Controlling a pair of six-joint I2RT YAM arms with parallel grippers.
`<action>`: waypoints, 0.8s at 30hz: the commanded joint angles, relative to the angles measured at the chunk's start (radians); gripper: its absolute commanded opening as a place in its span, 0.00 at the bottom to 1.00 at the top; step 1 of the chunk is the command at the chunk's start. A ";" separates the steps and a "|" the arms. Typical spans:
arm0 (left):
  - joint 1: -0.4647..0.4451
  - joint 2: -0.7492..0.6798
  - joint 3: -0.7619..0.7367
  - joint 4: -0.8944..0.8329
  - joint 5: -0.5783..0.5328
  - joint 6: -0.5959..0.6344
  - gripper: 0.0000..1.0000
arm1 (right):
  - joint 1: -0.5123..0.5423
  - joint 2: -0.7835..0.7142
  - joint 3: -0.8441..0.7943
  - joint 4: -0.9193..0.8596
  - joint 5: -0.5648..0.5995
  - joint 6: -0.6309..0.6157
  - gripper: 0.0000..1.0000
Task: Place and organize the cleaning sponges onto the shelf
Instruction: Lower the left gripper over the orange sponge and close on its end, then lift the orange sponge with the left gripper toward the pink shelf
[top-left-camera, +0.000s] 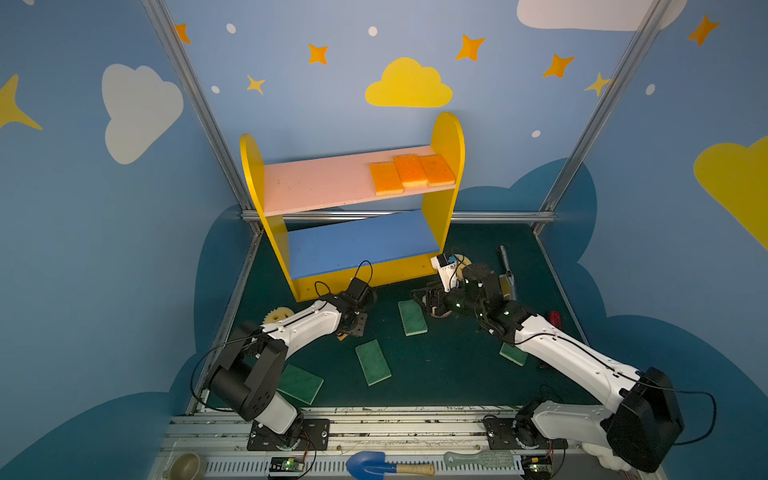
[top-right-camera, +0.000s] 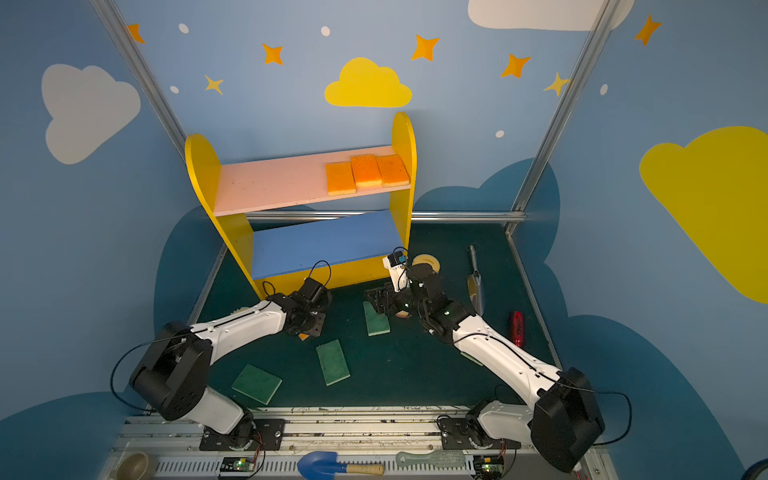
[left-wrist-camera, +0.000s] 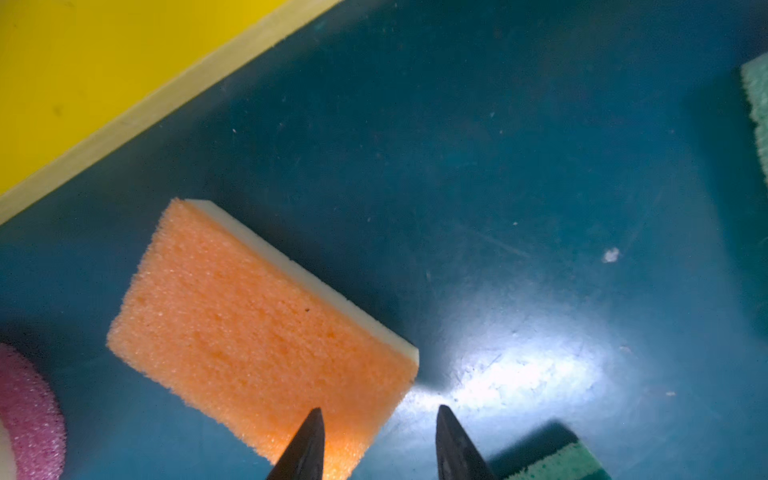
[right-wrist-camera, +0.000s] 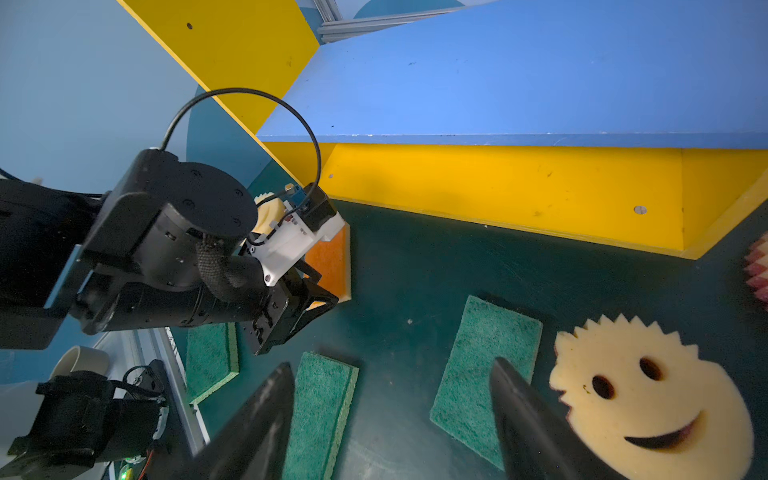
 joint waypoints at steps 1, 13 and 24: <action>-0.004 0.006 -0.004 0.003 -0.020 -0.007 0.44 | -0.004 -0.015 -0.009 -0.006 -0.004 -0.011 0.73; -0.011 0.081 -0.036 0.014 -0.073 -0.097 0.42 | -0.004 -0.002 -0.009 -0.002 -0.008 -0.006 0.73; -0.056 0.148 0.017 -0.035 -0.142 -0.109 0.22 | -0.004 -0.002 -0.011 -0.003 -0.008 -0.004 0.73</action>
